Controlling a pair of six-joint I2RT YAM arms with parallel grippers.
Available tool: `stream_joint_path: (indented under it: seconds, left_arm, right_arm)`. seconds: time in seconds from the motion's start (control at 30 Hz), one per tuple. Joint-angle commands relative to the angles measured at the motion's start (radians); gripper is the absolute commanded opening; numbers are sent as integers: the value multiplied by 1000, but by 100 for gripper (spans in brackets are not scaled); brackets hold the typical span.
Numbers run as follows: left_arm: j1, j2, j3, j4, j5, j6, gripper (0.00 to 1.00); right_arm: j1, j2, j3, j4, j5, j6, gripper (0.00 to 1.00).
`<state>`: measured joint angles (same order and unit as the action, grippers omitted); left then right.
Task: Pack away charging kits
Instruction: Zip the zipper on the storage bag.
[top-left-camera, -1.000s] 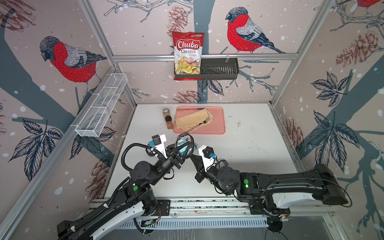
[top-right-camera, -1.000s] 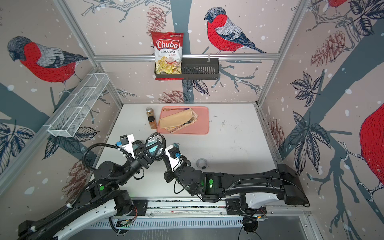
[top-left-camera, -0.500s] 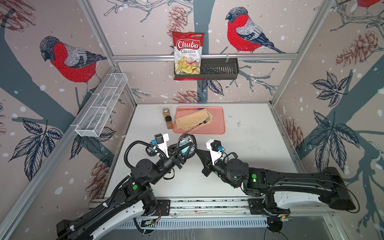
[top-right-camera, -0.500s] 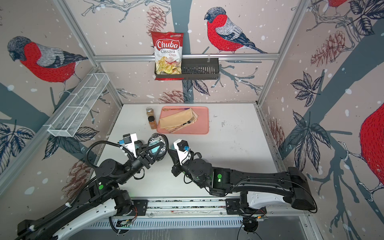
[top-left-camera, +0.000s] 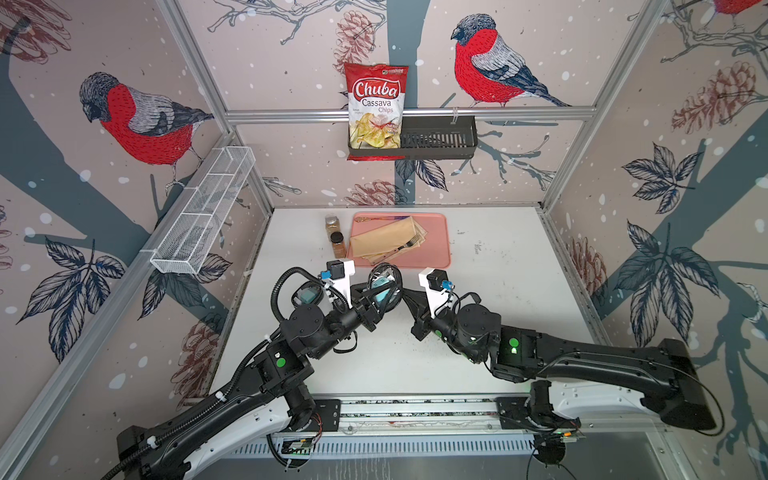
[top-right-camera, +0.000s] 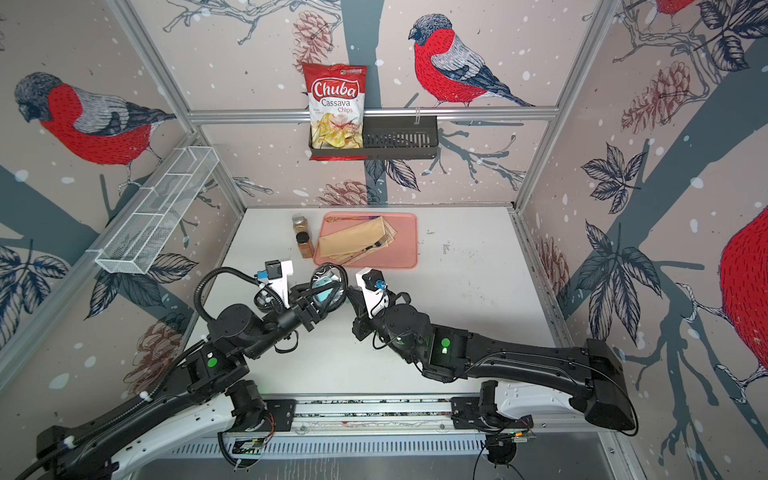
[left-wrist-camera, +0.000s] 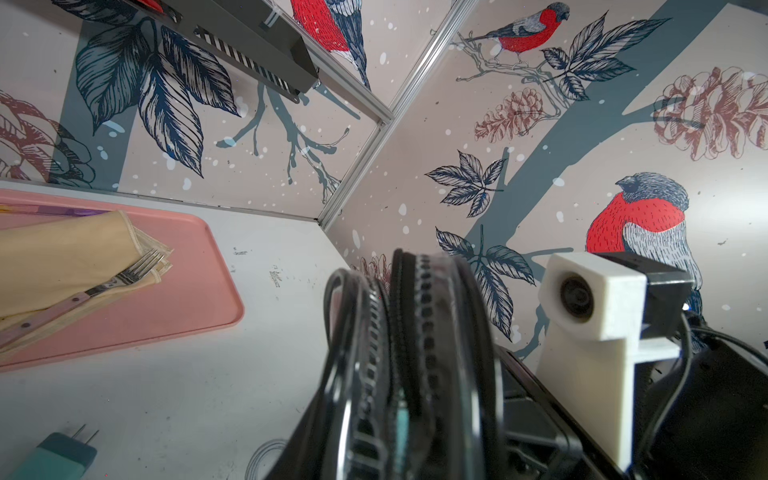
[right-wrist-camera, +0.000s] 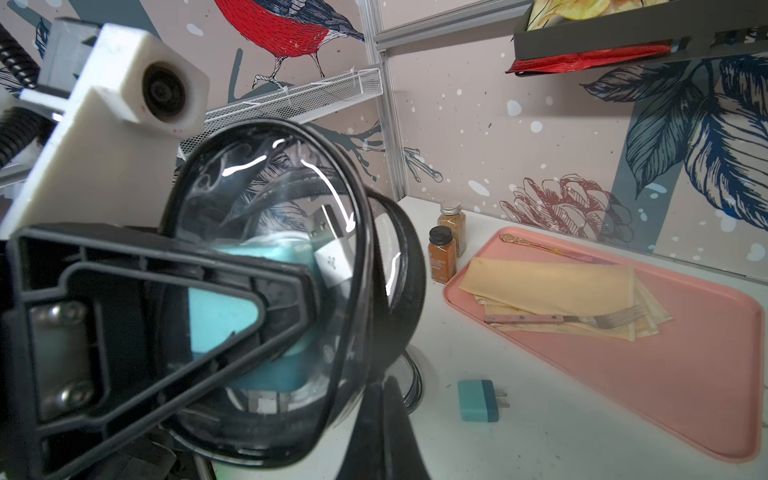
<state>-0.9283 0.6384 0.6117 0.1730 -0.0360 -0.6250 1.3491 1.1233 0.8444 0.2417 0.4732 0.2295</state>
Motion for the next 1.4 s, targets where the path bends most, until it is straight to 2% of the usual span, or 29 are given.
stream_joint_path:
  seconds: [0.0, 0.43, 0.67, 1.0, 1.33, 1.37]
  left_arm:
    - [0, 16, 10, -108, 44, 37, 0]
    - [0, 43, 57, -195, 145, 95, 0]
    - [0, 120, 92, -236, 186, 107, 0]
    - [-1, 170, 87, -233, 212, 125, 0]
    - [-1, 210, 86, -191, 264, 138, 0]
    - [0, 206, 83, -175, 274, 141, 5]
  right_arm:
    - [-7, -7, 2, 113, 80, -68, 0]
    - [-25, -57, -10, 105, 40, -190, 0]
    - [-42, -75, -9, 110, 109, -237, 0]
    - [-122, -125, 16, 94, 45, -248, 0]
    - [-129, -113, 13, 111, -2, -190, 0]
    - [-129, -118, 3, 121, -13, -173, 0]
